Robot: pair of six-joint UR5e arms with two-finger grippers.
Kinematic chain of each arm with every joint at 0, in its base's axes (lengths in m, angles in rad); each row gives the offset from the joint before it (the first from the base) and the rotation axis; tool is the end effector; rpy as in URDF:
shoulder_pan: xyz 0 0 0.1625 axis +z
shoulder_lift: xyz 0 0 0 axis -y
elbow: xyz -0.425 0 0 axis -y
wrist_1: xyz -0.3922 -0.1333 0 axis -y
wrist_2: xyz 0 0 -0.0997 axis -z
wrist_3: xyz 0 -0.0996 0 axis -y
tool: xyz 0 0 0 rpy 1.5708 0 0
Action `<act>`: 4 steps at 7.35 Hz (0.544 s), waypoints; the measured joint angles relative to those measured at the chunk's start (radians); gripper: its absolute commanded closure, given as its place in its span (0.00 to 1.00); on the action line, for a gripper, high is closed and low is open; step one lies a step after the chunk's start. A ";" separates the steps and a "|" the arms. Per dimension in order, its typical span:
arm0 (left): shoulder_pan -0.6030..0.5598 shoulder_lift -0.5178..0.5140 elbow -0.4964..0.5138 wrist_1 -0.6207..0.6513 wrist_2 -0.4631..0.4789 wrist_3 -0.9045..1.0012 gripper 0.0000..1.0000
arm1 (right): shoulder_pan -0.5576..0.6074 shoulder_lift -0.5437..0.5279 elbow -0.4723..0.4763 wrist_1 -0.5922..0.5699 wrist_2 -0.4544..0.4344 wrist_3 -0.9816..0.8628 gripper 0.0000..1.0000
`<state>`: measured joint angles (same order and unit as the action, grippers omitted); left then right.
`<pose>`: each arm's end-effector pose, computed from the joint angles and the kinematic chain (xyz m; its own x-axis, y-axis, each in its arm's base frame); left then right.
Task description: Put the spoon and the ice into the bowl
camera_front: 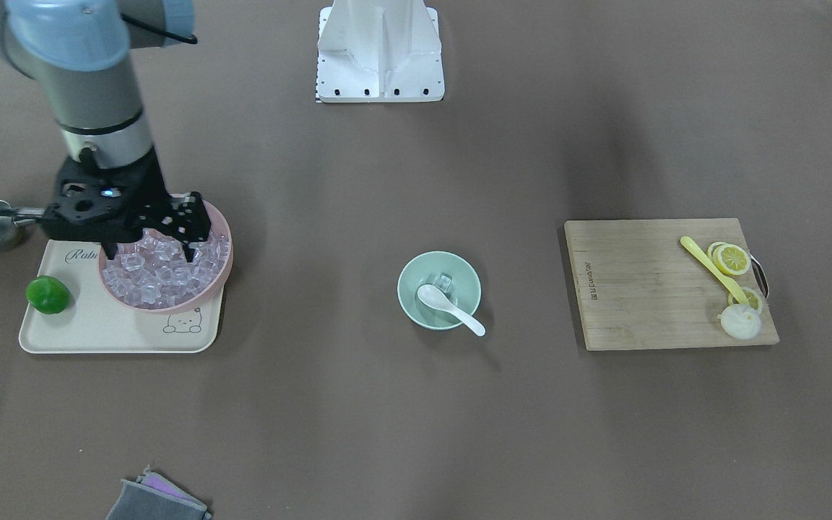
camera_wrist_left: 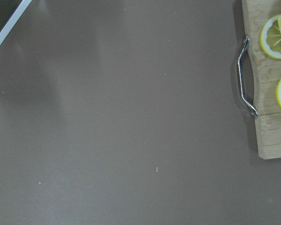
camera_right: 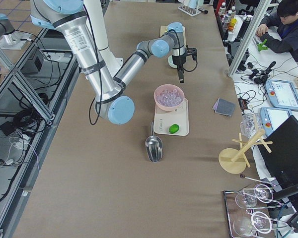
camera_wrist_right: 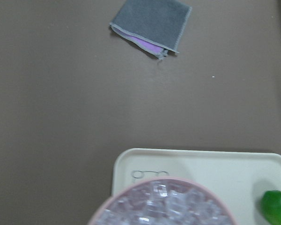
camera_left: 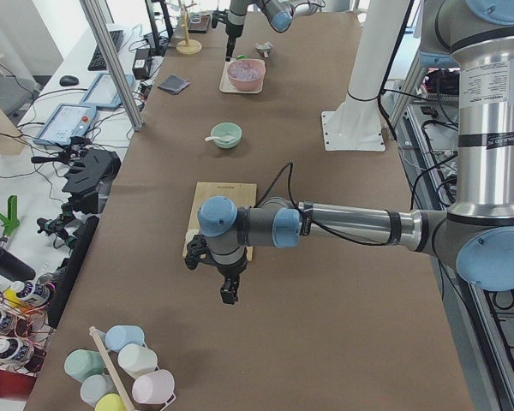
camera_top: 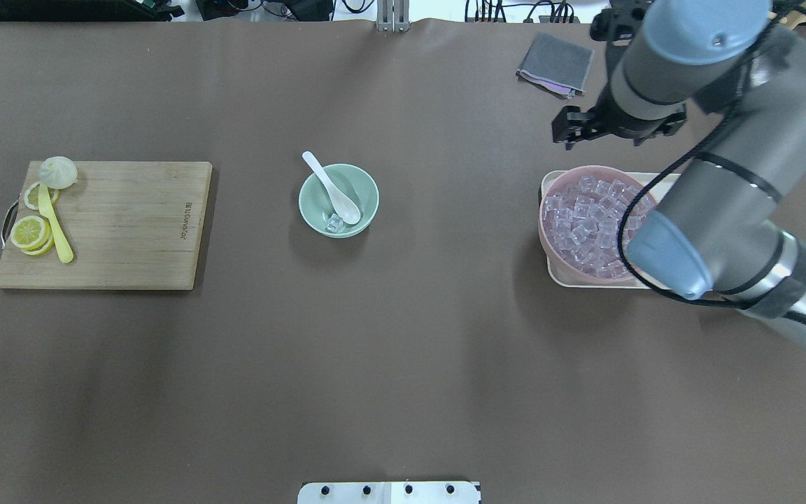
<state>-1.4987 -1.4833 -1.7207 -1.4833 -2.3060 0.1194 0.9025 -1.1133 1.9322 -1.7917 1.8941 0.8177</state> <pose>-0.0338 -0.4557 0.6378 0.7271 0.1552 -0.6687 -0.1598 0.9856 0.0550 -0.2865 -0.5270 0.2793 0.8068 -0.0246 0.5903 -0.1119 0.9747 0.1935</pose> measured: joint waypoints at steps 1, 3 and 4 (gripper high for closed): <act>0.000 0.001 0.000 -0.001 0.002 0.000 0.00 | 0.070 -0.096 0.038 0.000 0.056 -0.134 0.00; 0.000 0.001 0.000 -0.003 0.005 0.000 0.00 | 0.198 -0.323 0.076 0.096 0.137 -0.362 0.00; 0.000 0.001 0.000 -0.003 0.005 0.000 0.00 | 0.263 -0.452 0.079 0.181 0.181 -0.457 0.00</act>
<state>-1.4987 -1.4819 -1.7212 -1.4864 -2.3012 0.1196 1.1653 -1.5657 2.0110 -1.6107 2.0751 0.3612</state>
